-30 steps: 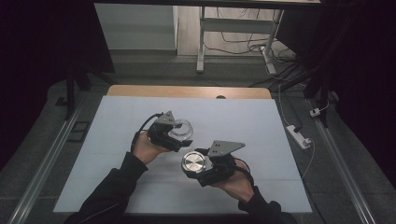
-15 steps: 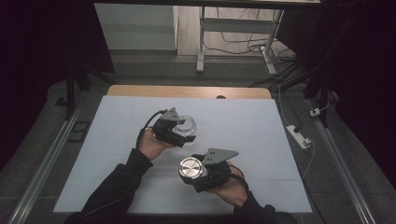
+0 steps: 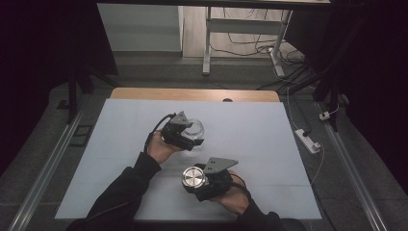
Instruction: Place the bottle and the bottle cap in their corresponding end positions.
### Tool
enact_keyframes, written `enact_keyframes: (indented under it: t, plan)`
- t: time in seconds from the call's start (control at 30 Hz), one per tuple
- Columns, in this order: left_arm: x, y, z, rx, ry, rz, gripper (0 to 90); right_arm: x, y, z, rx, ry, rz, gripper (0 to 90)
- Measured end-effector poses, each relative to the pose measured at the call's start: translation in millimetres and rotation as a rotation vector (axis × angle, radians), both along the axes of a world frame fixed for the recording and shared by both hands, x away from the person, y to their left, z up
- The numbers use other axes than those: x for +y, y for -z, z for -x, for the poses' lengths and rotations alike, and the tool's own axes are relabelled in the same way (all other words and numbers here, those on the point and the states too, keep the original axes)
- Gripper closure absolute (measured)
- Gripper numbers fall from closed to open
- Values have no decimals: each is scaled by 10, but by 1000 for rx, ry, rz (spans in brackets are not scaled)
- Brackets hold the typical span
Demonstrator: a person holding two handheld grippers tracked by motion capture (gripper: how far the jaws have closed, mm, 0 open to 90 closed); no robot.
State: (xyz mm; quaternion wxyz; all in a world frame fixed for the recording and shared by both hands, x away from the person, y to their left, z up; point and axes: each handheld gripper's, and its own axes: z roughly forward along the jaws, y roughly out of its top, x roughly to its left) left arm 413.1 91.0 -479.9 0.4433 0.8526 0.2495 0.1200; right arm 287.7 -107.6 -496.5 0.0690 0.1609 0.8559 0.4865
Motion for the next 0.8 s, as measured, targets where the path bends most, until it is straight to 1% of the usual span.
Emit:
enact_keyframes:
  t: [0.13,0.3,0.53,0.57,0.8]
  plan:
    - [-23,42,-35,1,-9,-4,146,12,80,-41,5,9,14,187]
    - [-33,108,-71,5,-18,-20,146,22,165,-85,18,13,28,187]
    - [-12,180,-105,8,-39,-27,146,35,257,-140,45,24,32,187]
    - [-13,190,-108,10,-42,-22,146,38,271,-145,50,25,37,187]
    - [-13,252,-129,19,-51,-38,146,76,354,-171,63,17,88,187]
